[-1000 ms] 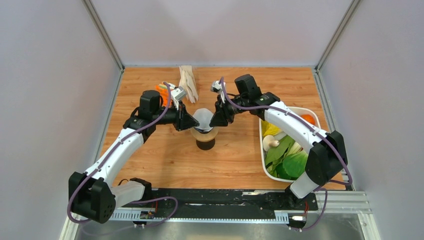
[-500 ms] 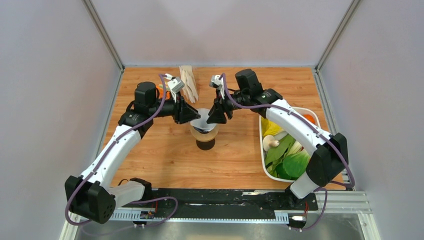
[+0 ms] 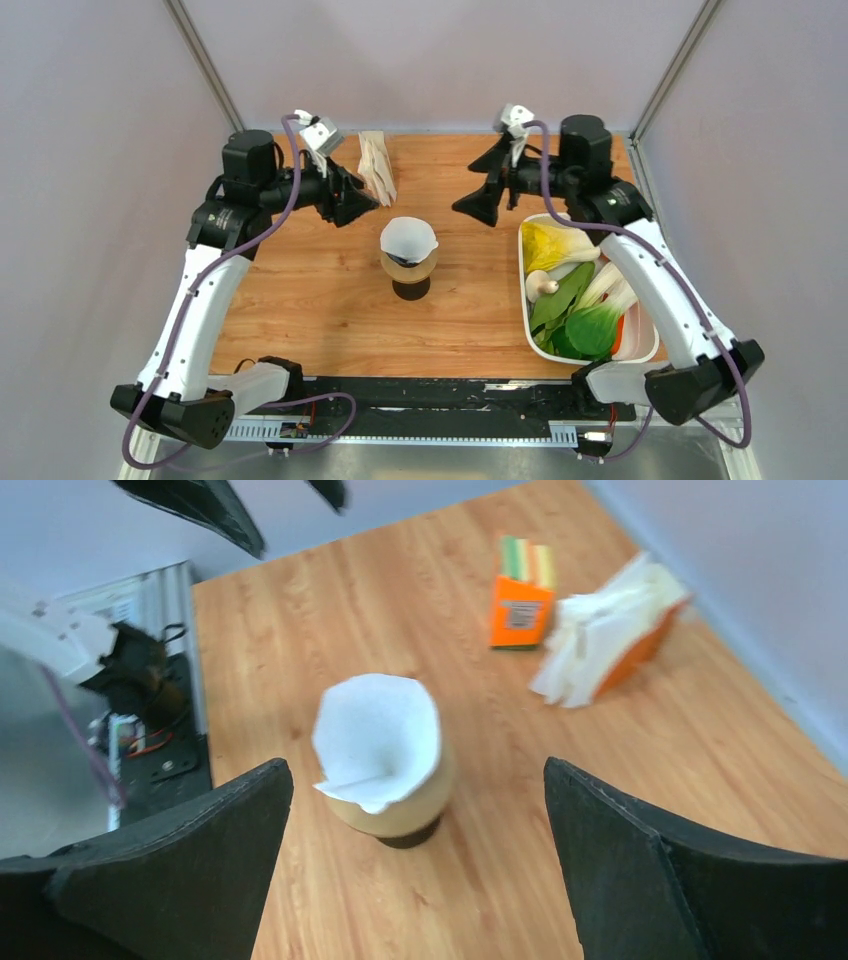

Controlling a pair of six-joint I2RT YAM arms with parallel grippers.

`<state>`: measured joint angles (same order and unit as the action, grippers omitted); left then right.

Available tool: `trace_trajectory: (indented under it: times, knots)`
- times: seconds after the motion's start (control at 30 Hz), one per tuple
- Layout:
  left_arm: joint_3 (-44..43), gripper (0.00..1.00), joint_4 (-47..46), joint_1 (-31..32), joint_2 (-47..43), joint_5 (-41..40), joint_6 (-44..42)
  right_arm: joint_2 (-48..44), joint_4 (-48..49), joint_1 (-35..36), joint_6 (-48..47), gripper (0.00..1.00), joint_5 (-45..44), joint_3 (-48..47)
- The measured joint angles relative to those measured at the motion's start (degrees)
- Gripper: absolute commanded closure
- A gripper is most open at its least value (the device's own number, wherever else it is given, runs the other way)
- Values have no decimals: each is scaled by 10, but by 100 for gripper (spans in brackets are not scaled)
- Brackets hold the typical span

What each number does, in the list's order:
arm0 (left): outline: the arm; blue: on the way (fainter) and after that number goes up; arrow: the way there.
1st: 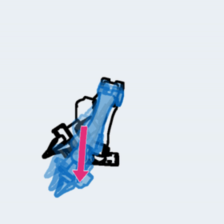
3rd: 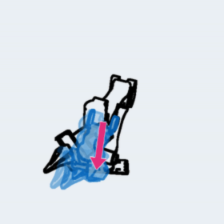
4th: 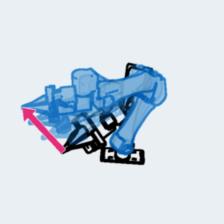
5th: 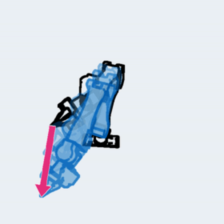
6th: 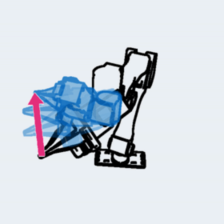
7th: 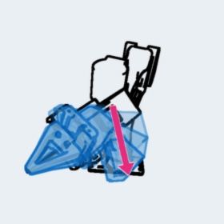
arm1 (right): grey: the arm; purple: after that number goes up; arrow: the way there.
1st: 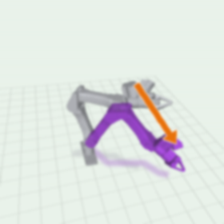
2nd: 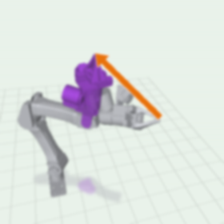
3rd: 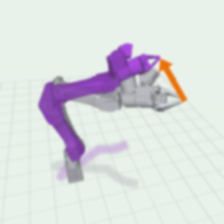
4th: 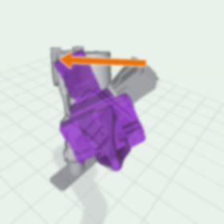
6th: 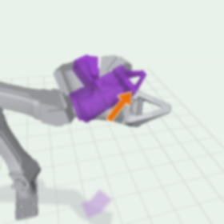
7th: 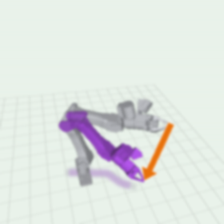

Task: Place the coffee filter in the dripper

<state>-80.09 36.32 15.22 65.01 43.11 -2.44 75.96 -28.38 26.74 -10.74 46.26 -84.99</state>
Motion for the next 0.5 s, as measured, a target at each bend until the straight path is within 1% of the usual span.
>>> trace_trajectory:
  times: [0.1,0.2,0.27,0.33,0.5]
  knots:
    - [-29,30,54,-43,0,-12,-17,-51,19,-63,24,0,-13,29]
    - [-21,30,84,-98,3,-31,-14,-90,33,-129,52,0,-26,64]
    - [-7,29,95,-120,5,-55,-7,-108,40,-165,65,0,-43,90]
    - [11,29,101,-131,8,-97,0,-122,45,-191,76,0,-75,126]
    - [74,29,105,-133,8,-198,9,-145,59,-217,80,0,-164,232]
